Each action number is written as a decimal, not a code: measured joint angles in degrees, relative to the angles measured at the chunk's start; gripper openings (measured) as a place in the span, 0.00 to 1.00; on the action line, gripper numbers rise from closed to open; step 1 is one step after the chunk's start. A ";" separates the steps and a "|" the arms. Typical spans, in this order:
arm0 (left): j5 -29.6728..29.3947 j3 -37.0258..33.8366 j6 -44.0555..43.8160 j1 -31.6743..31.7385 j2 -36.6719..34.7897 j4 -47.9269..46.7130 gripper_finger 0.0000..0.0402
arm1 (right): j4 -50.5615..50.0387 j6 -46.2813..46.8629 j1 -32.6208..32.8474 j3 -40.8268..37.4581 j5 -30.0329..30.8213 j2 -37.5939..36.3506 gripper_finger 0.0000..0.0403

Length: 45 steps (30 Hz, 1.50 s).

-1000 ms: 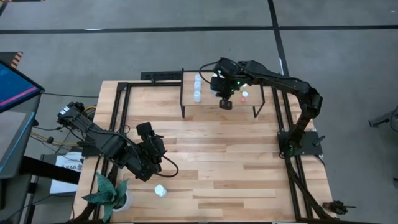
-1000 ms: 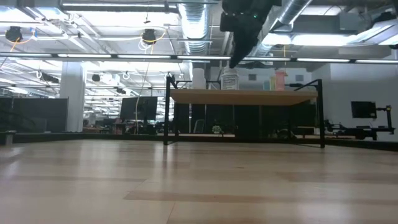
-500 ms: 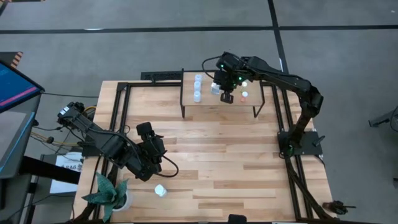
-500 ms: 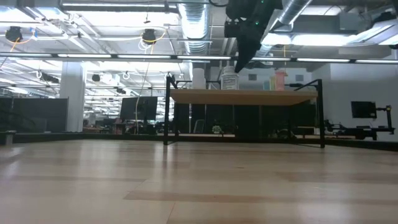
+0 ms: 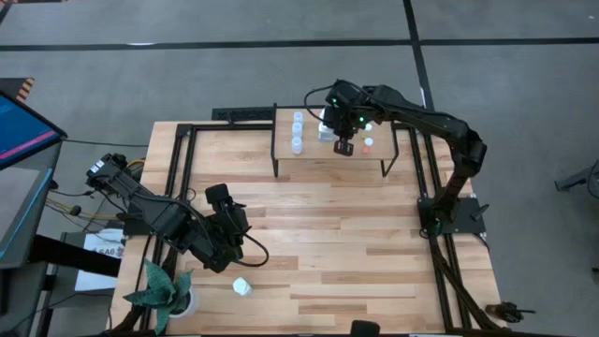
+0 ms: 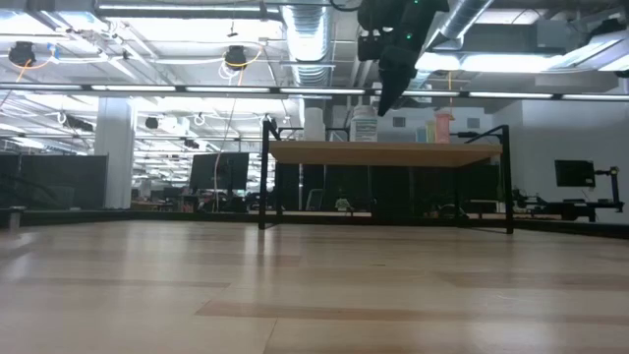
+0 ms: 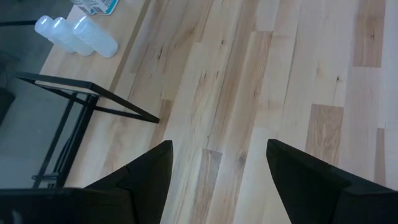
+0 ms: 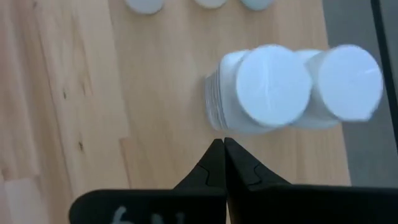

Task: Pick and place medicine bottles onto shelf by color
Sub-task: Put the white big pill bottle on the shelf

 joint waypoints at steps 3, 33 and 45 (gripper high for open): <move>0.00 0.00 0.00 -0.01 0.00 0.01 0.61 | -0.96 0.44 0.09 0.07 0.29 -0.83 0.02; 30.91 0.02 -6.13 -3.88 14.73 11.52 0.64 | -19.85 37.18 38.80 -13.90 -5.63 -43.23 0.02; 34.39 0.04 -0.90 -7.44 19.93 11.53 0.68 | -18.28 45.27 43.50 -24.69 -3.58 -49.24 0.02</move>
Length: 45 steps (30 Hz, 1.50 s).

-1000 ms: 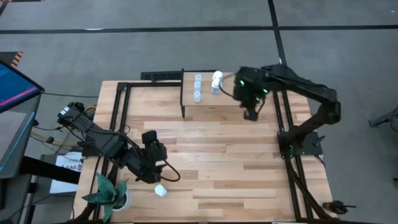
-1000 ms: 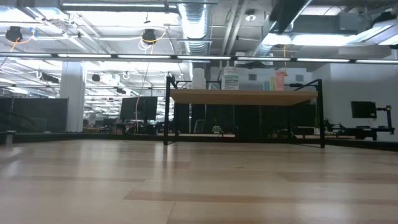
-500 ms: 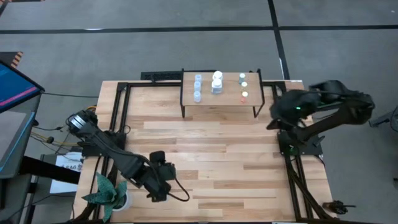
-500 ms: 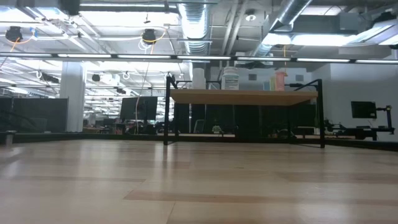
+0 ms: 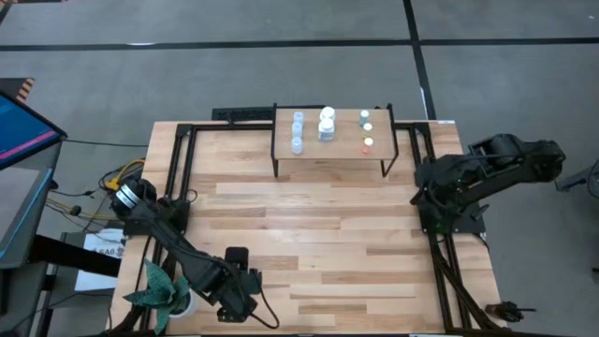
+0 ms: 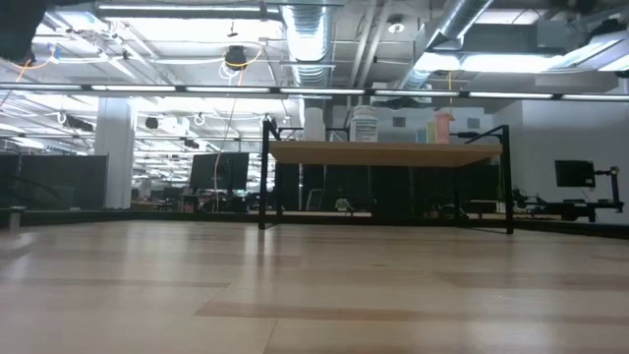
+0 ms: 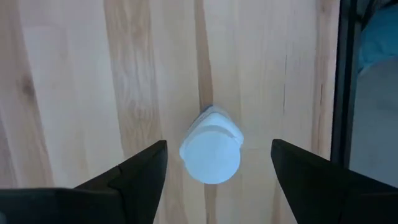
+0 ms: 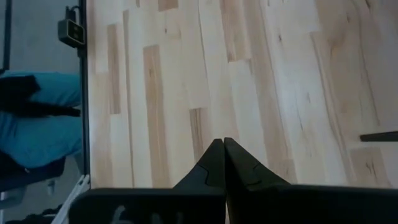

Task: Pick and place medicine bottles onto shelf by color
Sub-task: Put the white big pill bottle on the shelf

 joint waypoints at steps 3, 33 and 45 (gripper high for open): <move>0.19 -0.02 0.75 -0.32 0.81 -0.55 0.69 | 0.25 0.14 0.51 -1.31 0.00 0.11 0.02; 4.53 -0.04 7.92 -0.34 10.72 -1.00 0.47 | 1.98 -0.50 1.59 -1.51 0.02 0.55 0.02; -0.01 5.19 6.14 4.26 10.76 -3.74 0.36 | 1.96 -0.83 1.59 -1.51 0.02 0.55 0.02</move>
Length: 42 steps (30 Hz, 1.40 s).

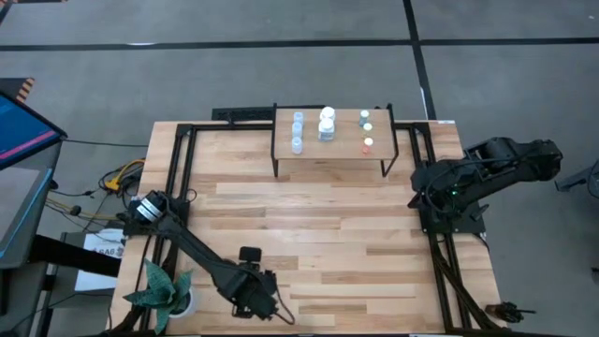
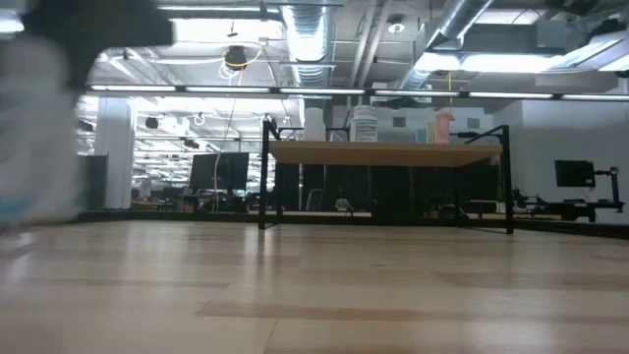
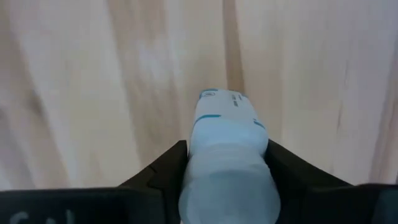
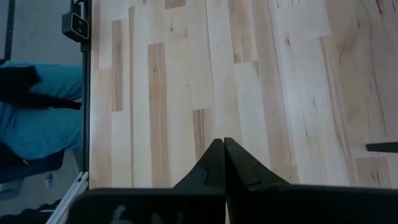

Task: Pick and place medicine bottles onto shelf by color
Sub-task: Put the white big pill bottle on the shelf

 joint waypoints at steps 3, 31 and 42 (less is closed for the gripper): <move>-2.07 6.32 1.01 3.54 0.00 -5.08 0.36 | -0.03 -0.13 -0.02 0.01 0.00 -0.02 0.02; 4.97 37.19 41.56 55.20 0.88 0.11 0.35 | -0.85 -3.34 -0.02 0.04 0.24 0.00 0.02; 5.47 38.38 47.26 54.22 7.12 0.07 0.35 | 0.44 -2.84 -0.07 0.07 3.56 1.35 0.02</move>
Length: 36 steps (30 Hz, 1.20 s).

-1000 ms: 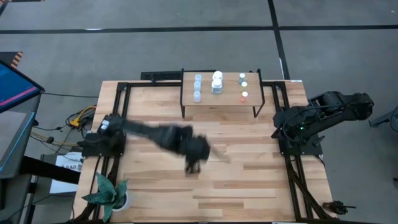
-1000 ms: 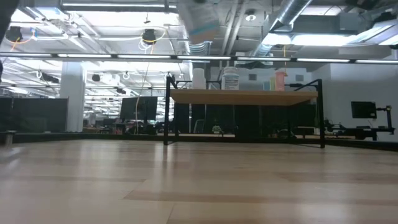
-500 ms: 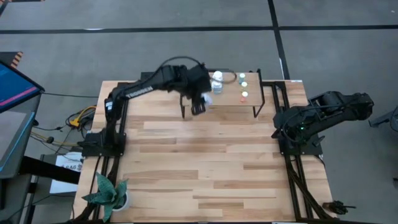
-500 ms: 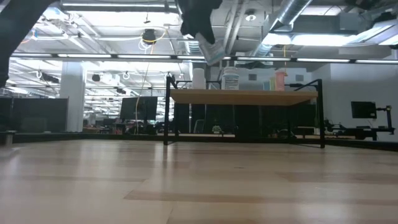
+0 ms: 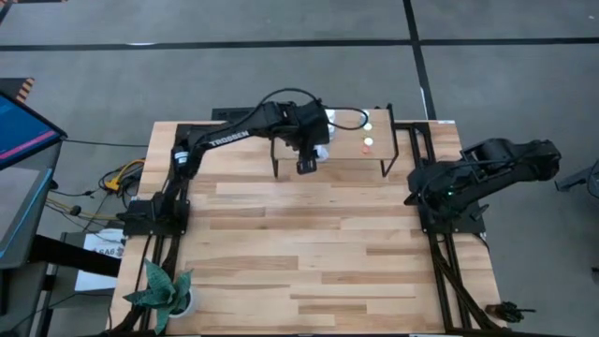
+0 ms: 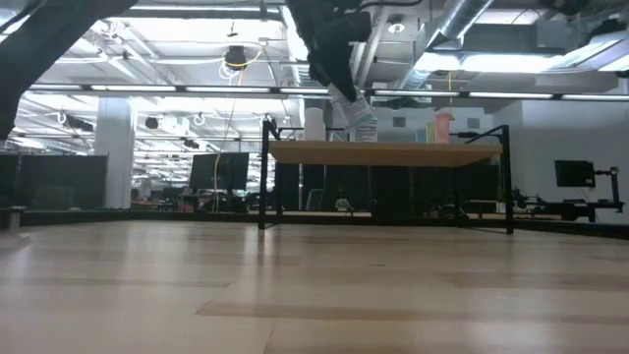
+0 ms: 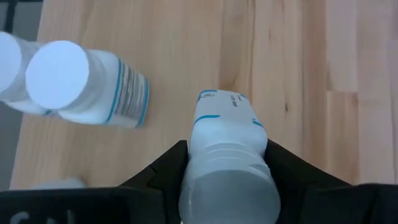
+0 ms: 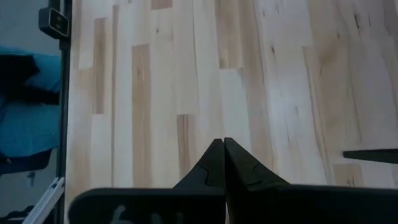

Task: Pick and place medicine bottles onto shelf by color
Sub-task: Put the white big pill bottle on the shelf

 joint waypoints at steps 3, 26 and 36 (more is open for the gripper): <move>-0.36 1.27 -0.58 -0.51 0.80 -1.52 0.35 | -0.50 0.15 -0.03 0.01 0.01 0.88 0.02; 7.21 1.45 -14.01 -19.01 14.62 -4.10 0.35 | 0.79 0.33 0.48 -0.02 0.94 8.42 0.02; 5.45 0.19 -14.59 -21.13 18.11 -4.84 0.37 | 0.88 0.31 0.44 -0.02 0.87 8.35 0.02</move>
